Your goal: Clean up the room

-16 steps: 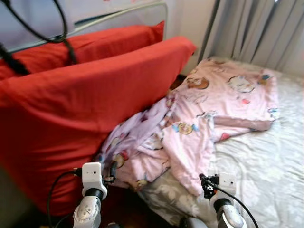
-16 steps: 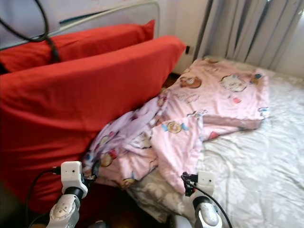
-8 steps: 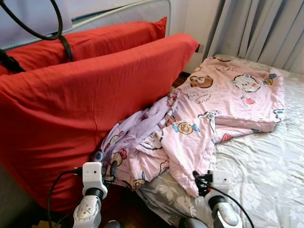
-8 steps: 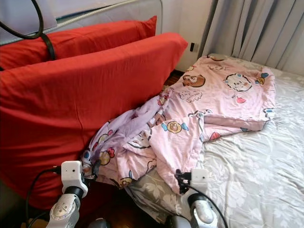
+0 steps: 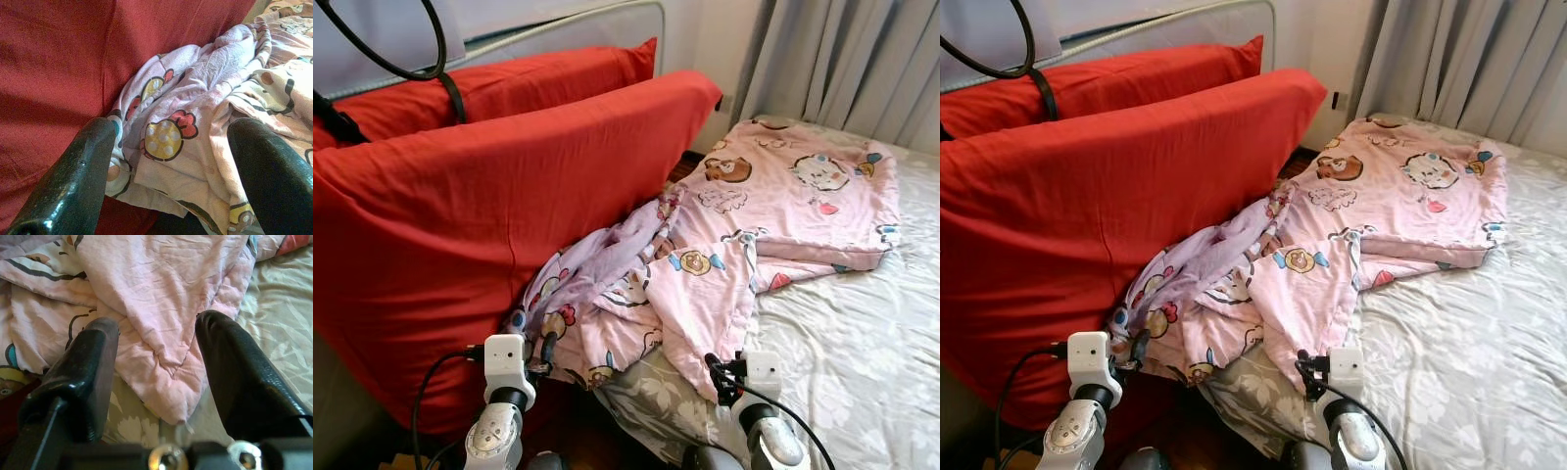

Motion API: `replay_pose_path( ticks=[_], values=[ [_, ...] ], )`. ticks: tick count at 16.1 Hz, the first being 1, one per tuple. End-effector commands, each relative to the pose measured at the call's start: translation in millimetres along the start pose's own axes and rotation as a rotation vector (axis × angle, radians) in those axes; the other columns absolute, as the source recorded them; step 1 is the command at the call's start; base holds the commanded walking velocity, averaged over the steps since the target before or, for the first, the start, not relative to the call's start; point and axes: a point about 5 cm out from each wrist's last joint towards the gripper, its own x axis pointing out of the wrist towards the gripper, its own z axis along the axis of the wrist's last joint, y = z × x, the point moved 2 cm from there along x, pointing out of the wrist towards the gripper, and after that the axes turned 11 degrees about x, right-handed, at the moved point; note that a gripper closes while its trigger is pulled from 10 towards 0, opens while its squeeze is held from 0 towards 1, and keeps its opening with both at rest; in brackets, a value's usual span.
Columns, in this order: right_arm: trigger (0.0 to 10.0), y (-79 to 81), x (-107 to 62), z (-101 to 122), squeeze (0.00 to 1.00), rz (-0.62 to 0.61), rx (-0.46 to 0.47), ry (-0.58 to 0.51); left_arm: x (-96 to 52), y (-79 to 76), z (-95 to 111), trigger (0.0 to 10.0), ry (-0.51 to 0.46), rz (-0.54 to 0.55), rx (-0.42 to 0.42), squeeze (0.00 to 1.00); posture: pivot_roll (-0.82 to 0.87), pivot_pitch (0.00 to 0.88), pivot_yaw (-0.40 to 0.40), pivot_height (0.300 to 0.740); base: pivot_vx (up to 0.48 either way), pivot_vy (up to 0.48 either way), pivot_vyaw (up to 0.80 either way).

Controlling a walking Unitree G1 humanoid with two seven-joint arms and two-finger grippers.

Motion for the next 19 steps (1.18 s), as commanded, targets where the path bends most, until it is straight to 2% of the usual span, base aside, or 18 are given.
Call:
replay_pose_path(
  ticks=[1, 7, 11, 12, 19],
  values=[
    [10.0, 1.6, 1.5, 3, 0.0, 0.004, -0.002, -0.006, 0.7, -0.4, 0, 10.0, 0.007, -0.011, 0.003, 0.0, 0.03, 0.0, -0.028, 0.615, 0.0, 0.0, 0.0],
    [10.0, 4.7, 1.4, 0, 0.0, 0.018, -0.014, 0.005, 0.3, -1.3, -2, 10.0, 0.015, -0.022, 0.004, 0.0, 0.02, 0.0, -0.022, 0.615, 0.0, 0.0, 0.0],
    [10.0, 8.3, 1.5, 0, 0.0, 0.044, -0.03, 0.003, 2.0, -1.9, -1, 10.0, 0.016, -0.027, 0.006, 0.0, 0.03, 0.0, -0.021, 0.615, 0.0, 0.0, 0.75],
    [10.0, 7.4, 1.5, -1, 0.0, 0.034, -0.018, 0.008, 2.7, -1.9, 0, 10.0, 0.014, -0.028, 0.006, 0.0, 0.03, 0.0, -0.022, 0.615, 0.0, 0.0, 0.73],
    [10.0, -6.1, -0.5, -4, 0.0, -0.052, -0.007, 0.028, 1.9, -3.1, -1, 10.0, 0.016, -0.035, 0.002, 0.0, 0.03, 0.0, -0.021, 0.615, 0.0, 0.0, 0.0]
  ],
)
